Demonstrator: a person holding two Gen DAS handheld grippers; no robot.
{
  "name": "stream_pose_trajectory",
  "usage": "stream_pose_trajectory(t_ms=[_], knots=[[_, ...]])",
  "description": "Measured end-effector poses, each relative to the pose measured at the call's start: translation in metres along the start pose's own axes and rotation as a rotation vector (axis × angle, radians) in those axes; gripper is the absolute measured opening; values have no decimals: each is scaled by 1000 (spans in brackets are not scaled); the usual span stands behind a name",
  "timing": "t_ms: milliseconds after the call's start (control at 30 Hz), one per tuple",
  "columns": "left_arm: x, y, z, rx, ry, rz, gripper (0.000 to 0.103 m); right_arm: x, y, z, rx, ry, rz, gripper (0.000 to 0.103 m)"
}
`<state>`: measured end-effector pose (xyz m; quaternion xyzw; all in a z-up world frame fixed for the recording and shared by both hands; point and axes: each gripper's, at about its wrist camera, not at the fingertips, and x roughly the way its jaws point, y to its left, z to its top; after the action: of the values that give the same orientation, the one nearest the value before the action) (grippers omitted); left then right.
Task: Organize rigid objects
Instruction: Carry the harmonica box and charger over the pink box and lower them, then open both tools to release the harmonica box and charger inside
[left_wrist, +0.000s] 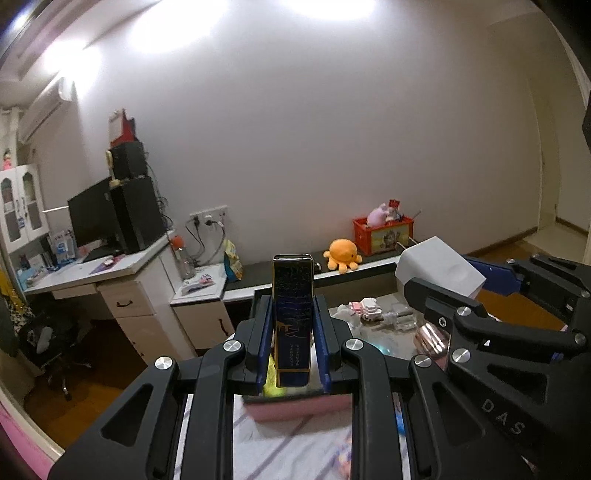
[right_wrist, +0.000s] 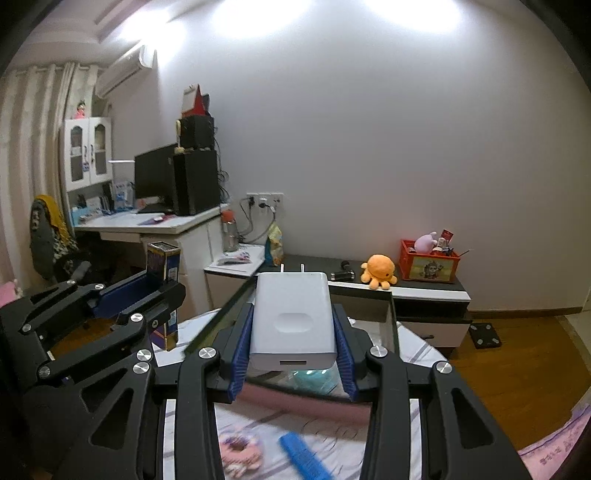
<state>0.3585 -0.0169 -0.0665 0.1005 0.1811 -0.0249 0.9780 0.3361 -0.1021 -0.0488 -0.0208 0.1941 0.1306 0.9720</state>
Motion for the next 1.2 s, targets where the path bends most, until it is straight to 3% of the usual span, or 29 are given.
stream_pose_trajectory(t_ms=[167,367,600,700,800,833,867,900,1033,1100,1200], knots=[[76,-9,8,25,103,-35,21,54,-20,4,-8,72,-39,42],[147,-25,-8,57,240,-52,21,124,-42,-11,-4,228,-67,42],[177,-33,-22,80,280,-37,25,162,-59,-33,3,332,-73,42],[170,-31,-18,81,252,-11,39,162,-62,-33,9,326,-89,48],[152,-19,-9,39,203,26,68,151,-69,-25,26,289,-114,60],[143,-11,-6,23,182,40,79,144,-71,-22,40,271,-111,68],[136,-7,-5,10,165,45,84,138,-73,-18,47,256,-117,79],[121,1,-2,-17,138,49,92,129,-74,-15,51,235,-129,83],[72,19,4,-70,51,50,99,84,-69,-2,86,148,-71,85],[40,24,4,-77,-3,85,102,61,-61,1,83,108,-49,86],[-6,30,-2,-86,-79,110,103,21,-46,2,58,34,-56,103]])
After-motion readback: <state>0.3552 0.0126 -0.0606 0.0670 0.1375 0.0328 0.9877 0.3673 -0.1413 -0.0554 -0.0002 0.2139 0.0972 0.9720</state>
